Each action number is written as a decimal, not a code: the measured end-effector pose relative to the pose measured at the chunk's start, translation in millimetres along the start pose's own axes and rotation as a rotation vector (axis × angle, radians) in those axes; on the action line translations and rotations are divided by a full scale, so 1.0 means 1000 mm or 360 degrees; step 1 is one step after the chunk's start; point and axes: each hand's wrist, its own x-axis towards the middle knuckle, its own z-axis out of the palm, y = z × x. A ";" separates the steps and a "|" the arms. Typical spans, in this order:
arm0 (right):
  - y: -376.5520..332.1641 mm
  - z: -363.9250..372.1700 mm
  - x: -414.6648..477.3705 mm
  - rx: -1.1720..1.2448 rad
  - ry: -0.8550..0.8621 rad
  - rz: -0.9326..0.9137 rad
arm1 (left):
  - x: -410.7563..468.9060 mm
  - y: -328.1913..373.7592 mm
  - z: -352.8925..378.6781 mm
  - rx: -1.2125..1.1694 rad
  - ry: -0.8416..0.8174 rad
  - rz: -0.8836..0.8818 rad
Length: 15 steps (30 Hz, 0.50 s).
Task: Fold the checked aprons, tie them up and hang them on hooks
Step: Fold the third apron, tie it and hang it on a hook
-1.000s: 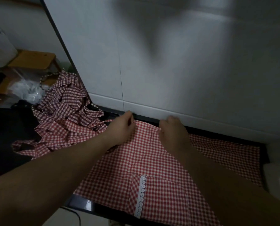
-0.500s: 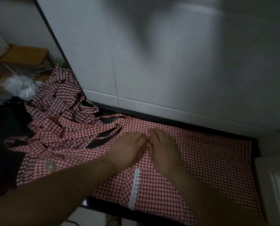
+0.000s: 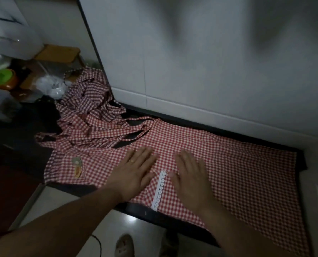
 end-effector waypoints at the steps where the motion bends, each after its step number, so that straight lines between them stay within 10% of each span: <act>1: -0.013 0.006 -0.010 0.0000 -0.0056 -0.0098 | -0.008 0.000 0.005 -0.0010 -0.0009 0.0063; 10: -0.035 0.031 -0.023 -0.0197 -0.0148 0.0021 | -0.095 -0.119 -0.006 0.0161 0.0295 -0.0222; 15: -0.129 0.020 -0.008 -0.0020 0.0050 -0.0074 | -0.129 -0.149 -0.026 -0.0533 0.0546 -0.1172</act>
